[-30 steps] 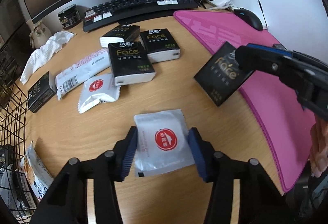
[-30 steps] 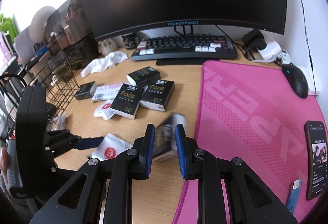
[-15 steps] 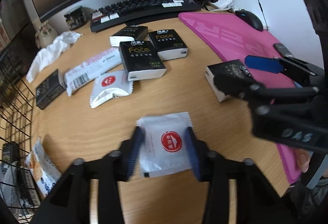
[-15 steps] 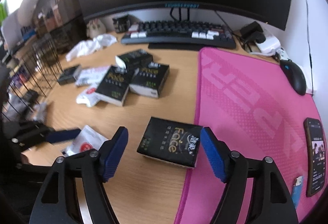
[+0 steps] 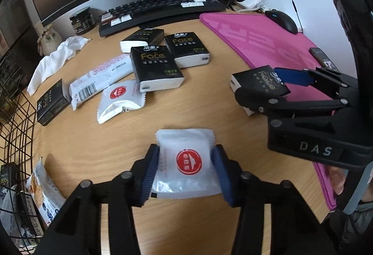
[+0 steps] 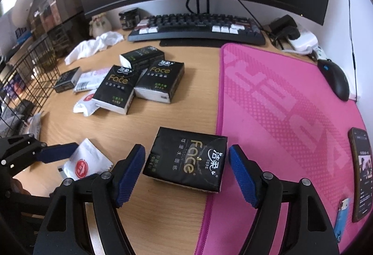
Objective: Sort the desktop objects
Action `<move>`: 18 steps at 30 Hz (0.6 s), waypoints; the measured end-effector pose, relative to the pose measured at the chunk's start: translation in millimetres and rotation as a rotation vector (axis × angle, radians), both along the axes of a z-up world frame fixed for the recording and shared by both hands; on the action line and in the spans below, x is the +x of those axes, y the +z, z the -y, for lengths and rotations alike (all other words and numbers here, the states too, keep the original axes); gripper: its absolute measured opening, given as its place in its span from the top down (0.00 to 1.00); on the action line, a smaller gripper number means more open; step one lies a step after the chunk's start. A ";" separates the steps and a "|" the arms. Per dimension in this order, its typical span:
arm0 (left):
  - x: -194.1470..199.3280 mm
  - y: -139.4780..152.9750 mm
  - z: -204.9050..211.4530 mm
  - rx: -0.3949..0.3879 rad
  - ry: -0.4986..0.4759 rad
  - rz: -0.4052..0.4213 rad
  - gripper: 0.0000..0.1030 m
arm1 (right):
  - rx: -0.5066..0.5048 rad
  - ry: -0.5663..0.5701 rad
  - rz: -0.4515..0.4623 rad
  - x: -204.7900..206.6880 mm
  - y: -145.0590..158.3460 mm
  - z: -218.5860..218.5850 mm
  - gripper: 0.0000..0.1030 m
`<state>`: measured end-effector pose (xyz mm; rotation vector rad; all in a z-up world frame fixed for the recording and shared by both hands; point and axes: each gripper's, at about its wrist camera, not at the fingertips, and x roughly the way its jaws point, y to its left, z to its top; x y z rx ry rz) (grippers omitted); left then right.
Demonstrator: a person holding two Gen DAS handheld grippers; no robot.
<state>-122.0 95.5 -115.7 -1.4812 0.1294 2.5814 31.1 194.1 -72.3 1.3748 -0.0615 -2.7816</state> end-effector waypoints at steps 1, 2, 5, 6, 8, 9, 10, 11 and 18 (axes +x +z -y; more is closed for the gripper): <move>0.4 0.2 -0.9 -0.002 -0.001 0.000 0.53 | -0.007 0.003 0.005 -0.1 -0.6 0.0 0.28; 0.9 0.3 -1.3 -0.003 -0.001 0.001 0.54 | -0.011 0.004 0.009 -0.2 -1.1 0.3 0.29; 2.0 1.1 -1.8 -0.008 -0.006 0.002 0.56 | -0.005 0.009 0.006 0.5 -0.5 2.0 0.36; 2.3 1.1 -1.5 -0.008 -0.007 0.003 0.57 | -0.003 0.011 0.004 0.8 0.0 2.2 0.37; 2.8 1.7 0.1 -0.004 -0.005 0.006 0.59 | 0.006 0.012 0.005 0.8 0.3 3.2 0.38; 3.0 2.6 1.6 0.000 0.000 0.005 0.61 | 0.010 0.012 0.005 0.7 0.4 3.5 0.39; 3.3 3.8 3.1 0.004 0.002 0.004 0.62 | 0.011 0.011 0.003 1.0 0.7 3.5 0.39; 3.5 5.1 4.6 0.008 0.005 0.000 0.62 | 0.008 0.010 0.000 1.5 1.5 3.3 0.39; 5.8 22.6 15.3 0.020 0.022 -0.034 0.64 | -0.019 -0.007 -0.053 8.2 22.4 -3.6 0.39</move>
